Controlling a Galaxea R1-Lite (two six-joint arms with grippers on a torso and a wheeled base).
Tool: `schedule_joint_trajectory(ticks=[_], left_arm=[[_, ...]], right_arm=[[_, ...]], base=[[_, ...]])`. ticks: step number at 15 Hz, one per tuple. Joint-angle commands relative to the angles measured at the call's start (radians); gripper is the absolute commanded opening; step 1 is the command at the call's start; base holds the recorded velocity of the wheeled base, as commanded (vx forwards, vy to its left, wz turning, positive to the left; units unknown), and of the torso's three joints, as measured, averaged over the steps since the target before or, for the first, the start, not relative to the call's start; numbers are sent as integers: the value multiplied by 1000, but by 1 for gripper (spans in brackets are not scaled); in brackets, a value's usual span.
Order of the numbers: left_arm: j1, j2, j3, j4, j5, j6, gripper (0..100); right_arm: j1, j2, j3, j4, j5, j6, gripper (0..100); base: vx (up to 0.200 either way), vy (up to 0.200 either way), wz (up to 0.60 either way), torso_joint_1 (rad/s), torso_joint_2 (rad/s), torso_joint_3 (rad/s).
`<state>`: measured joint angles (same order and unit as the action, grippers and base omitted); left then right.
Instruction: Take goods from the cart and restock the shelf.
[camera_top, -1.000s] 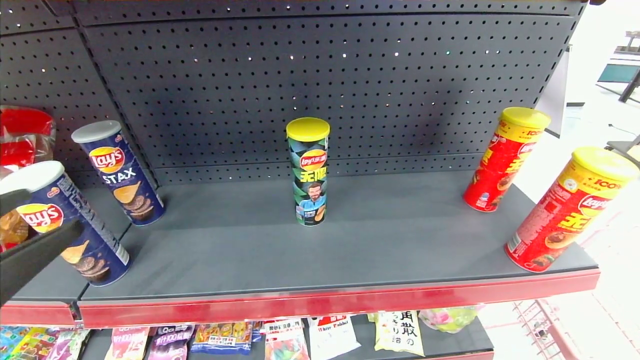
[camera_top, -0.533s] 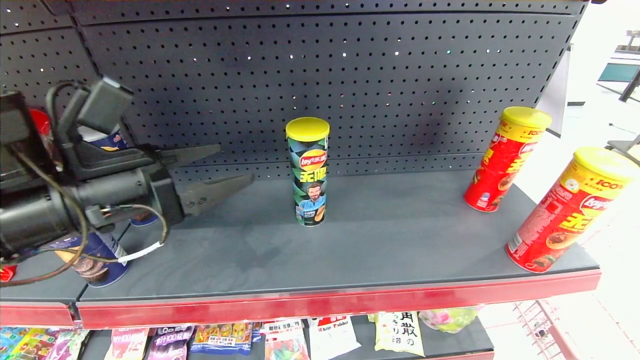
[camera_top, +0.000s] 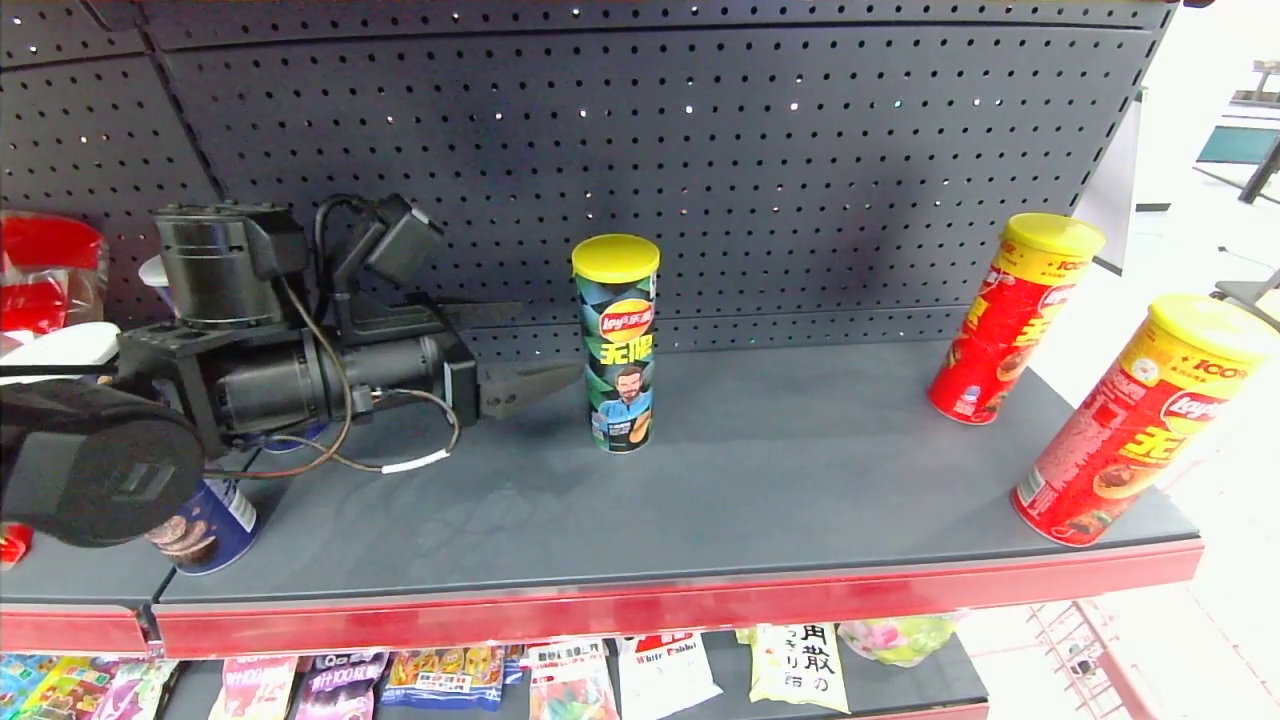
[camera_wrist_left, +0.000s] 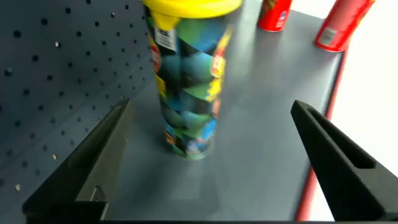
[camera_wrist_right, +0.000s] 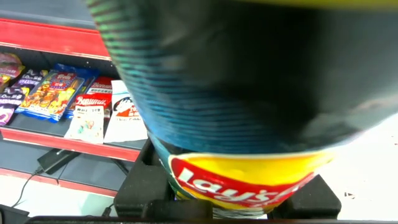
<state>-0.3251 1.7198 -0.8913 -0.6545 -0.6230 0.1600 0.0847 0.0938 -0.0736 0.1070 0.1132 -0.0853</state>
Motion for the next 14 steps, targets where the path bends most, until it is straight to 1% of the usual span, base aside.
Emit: schedule_joint_trajectory(ticks=[1, 6, 9, 12, 14], left_arm=[[0, 69, -44, -1, -1, 6, 100], [-15, 153, -149, -1, -4, 6, 100], [-29, 187, -181, -1, 2, 4, 100], [-34, 235, -248, -1, 6, 6, 100], [-43, 254, -278, 1, 11, 4, 100]], right_arm=[[0, 3, 0, 0, 0, -1, 0], [0, 1, 0, 0, 0, -1, 0], [1, 3, 0, 0, -1, -1, 0], [1, 3, 0, 0, -1, -1, 0], [0, 3, 0, 0, -1, -1, 0]], base=[[0, 0, 0, 0, 0, 0], [0, 0, 0, 0, 0, 0], [0, 0, 0, 0, 0, 0], [0, 0, 0, 0, 0, 0], [0, 0, 0, 0, 0, 0]])
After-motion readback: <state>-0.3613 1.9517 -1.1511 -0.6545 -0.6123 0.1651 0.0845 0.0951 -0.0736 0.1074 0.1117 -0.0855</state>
